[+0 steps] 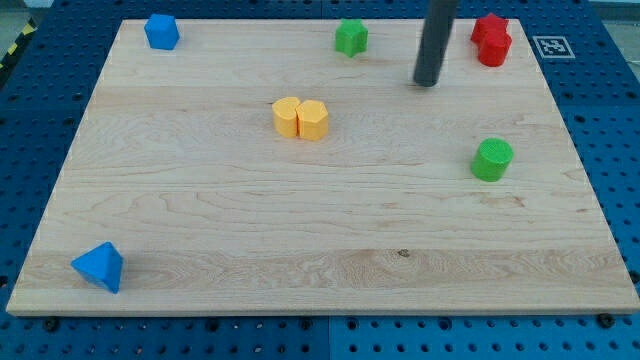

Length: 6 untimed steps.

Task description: Move the arm below the red circle

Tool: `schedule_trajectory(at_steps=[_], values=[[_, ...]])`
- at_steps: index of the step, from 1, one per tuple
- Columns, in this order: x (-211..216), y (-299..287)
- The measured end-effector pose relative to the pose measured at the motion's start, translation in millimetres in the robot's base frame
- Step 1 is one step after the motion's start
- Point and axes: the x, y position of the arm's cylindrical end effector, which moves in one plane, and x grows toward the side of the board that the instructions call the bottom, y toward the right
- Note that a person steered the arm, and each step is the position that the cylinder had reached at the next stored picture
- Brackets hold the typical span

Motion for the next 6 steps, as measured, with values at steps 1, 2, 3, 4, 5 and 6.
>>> schedule_trajectory(at_steps=[1,2,3,4,5,6], values=[[-1,49],[8,69],[8,69],[8,74],[8,75],[8,75]])
